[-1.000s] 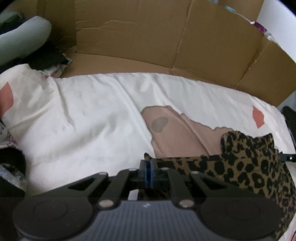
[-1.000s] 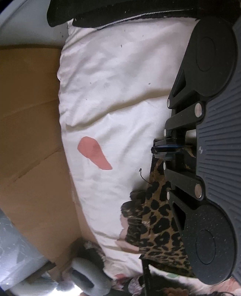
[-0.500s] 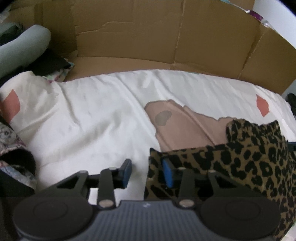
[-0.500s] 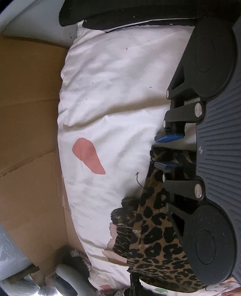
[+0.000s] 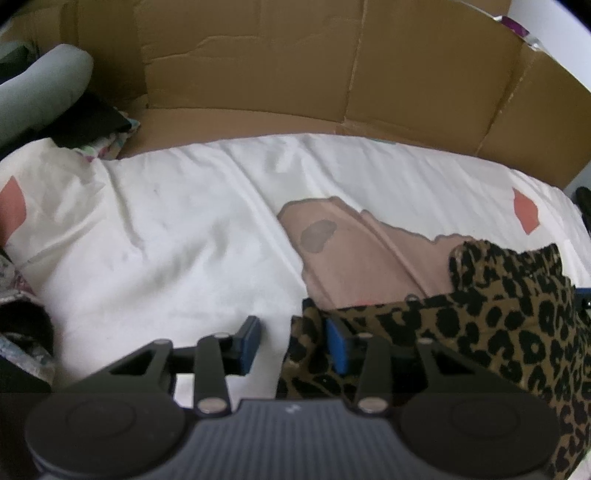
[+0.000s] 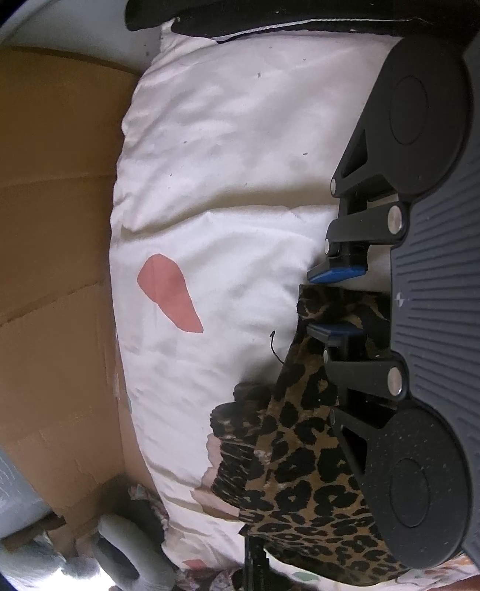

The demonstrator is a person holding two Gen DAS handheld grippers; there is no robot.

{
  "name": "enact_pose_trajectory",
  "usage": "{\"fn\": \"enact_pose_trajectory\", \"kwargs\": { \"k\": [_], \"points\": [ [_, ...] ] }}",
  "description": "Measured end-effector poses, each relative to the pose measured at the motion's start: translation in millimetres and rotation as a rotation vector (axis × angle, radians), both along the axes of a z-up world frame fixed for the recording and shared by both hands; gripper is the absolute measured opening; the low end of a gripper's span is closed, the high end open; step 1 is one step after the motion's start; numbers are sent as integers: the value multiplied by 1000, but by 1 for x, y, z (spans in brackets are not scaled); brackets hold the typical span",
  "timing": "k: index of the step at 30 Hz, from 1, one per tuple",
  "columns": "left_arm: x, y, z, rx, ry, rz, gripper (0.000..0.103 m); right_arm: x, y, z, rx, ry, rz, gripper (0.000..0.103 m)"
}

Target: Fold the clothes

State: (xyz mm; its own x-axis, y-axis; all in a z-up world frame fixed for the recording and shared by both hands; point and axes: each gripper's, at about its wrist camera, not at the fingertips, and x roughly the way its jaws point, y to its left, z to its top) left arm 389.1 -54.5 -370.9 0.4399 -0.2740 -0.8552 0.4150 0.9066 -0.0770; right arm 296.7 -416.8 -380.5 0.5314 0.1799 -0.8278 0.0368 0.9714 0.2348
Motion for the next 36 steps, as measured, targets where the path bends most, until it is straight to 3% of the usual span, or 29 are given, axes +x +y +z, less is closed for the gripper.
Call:
{"fn": "enact_pose_trajectory", "kwargs": {
  "k": [9,11,13,21,36],
  "points": [
    [-6,-3,-2,-27,35,6,28,0,1,2,8,7,-2,18],
    [-7,-4,-1,-29,29,-3,14,0,3,3,1,3,6,14],
    [-10,-5,1,-29,15,-8,11,0,4,4,0,-4,8,8],
    [-25,12,31,-58,-70,43,9,-17,-3,28,-4,-85,-39,5],
    [-45,17,91,-94,-211,42,9,-49,-5,83,14,-214,-84,5]
  ]
}}
